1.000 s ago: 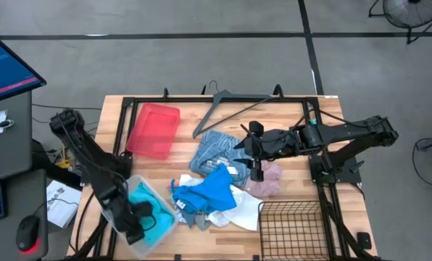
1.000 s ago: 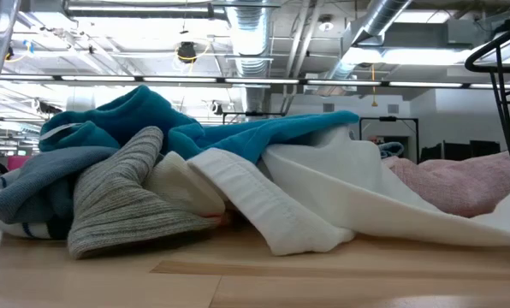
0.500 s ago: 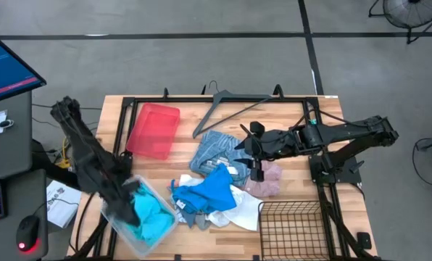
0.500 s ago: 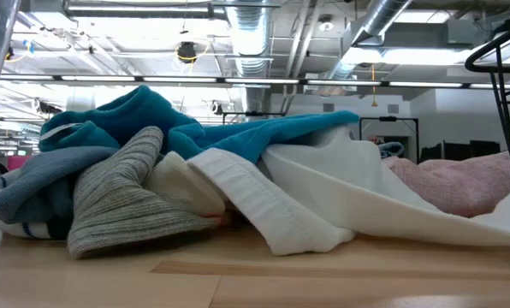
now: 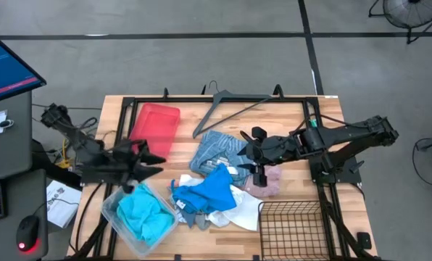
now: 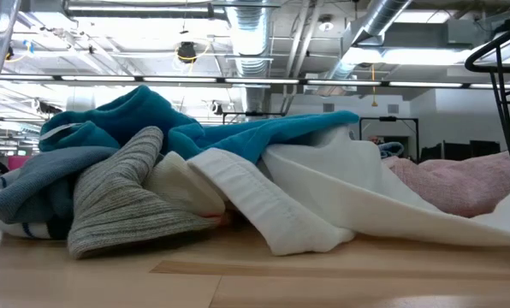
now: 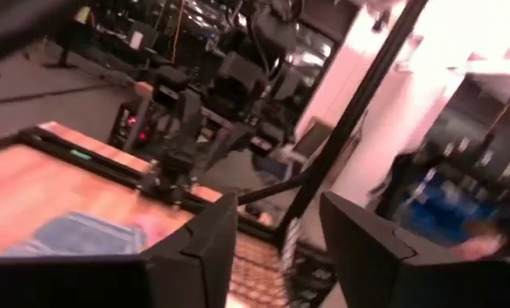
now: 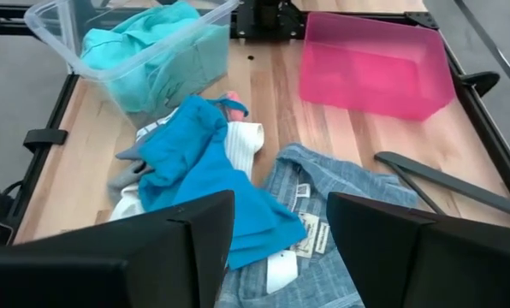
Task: Pick & Place Cloths
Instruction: Put the blue striped polo shirt into the black wire basket
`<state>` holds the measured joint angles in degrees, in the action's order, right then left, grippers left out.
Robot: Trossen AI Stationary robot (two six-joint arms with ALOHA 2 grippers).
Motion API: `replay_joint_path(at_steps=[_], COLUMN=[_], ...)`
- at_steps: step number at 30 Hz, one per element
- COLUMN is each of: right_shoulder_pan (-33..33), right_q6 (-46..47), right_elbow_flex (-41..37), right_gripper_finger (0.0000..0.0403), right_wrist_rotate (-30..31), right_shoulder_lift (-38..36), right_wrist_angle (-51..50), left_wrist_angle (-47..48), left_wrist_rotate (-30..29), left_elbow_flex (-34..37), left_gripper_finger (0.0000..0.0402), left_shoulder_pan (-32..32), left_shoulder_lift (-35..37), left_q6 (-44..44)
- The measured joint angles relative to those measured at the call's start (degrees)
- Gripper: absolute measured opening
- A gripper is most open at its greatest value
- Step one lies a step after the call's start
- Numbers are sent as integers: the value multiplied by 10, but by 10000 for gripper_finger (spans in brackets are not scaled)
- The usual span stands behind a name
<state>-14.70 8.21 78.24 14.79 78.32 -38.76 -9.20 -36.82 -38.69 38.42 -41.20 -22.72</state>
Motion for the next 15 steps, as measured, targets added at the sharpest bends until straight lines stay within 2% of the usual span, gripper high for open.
replay_joint_path(at_steps=[6,10,15], right_shoulder_pan=[-15,-18,10], right_q6=[0,9,79], right_elbow_flex=[0,0,0], right_gripper_finger=[186,186,187], right_wrist_rotate=[-1,7,94], right_shoulder_lift=[0,0,0], right_wrist_angle=[0,0,-66], left_wrist_angle=[-20,-17,41], left_wrist_rotate=[113,157,207], left_elbow_flex=[-10,-29,-38], left_gripper_finger=[230,265,272], left_shoulder_pan=[-75,-125,-191], left_shoulder_lift=[-101,-173,-224], left_q6=[15,9,-32])
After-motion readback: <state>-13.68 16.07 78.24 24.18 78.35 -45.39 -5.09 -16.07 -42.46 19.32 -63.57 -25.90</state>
